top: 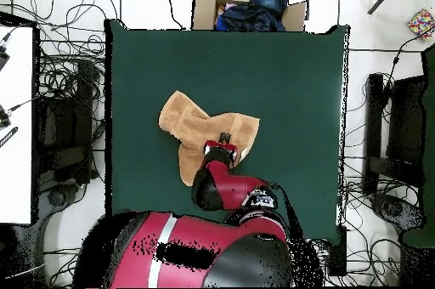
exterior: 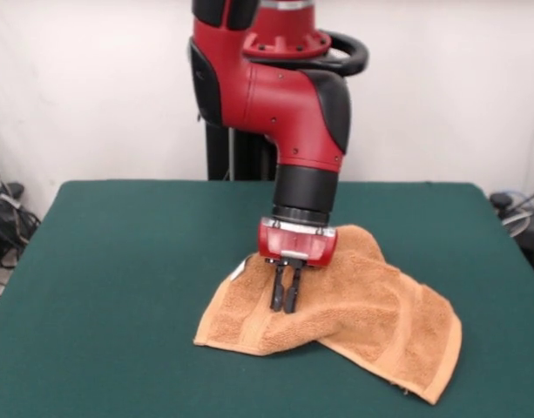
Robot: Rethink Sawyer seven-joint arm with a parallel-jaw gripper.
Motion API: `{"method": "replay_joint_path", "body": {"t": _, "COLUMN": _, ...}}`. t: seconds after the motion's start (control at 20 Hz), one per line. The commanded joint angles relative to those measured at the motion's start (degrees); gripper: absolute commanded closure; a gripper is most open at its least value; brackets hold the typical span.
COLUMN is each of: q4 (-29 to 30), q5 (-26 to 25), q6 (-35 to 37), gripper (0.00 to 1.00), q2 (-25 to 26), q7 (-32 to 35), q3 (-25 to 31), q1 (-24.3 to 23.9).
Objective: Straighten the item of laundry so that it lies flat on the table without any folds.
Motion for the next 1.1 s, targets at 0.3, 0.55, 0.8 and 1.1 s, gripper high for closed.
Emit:
{"method": "replay_joint_path", "body": {"t": 0.3, "q4": -7.25, "q5": 1.91, "q6": 4.11, "gripper": 0.00, "q2": 7.16, "q7": 5.34, "q3": 1.65, "q1": -3.45}}
{"method": "replay_joint_path", "body": {"t": 0.55, "q4": -5.10, "q5": 5.91, "q6": 6.89, "gripper": 0.00, "q2": 4.91, "q7": 5.20, "q3": -0.94, "q1": -0.39}}
{"method": "replay_joint_path", "body": {"t": 0.8, "q4": -5.87, "q5": 8.00, "q6": 5.09, "gripper": 0.00, "q2": 7.32, "q7": 5.21, "q3": -1.86, "q1": 1.04}}
{"method": "replay_joint_path", "body": {"t": 1.1, "q4": -10.06, "q5": 5.57, "q6": 7.10, "gripper": 0.00, "q2": 12.41, "q7": 5.38, "q3": 2.42, "q1": -2.72}}
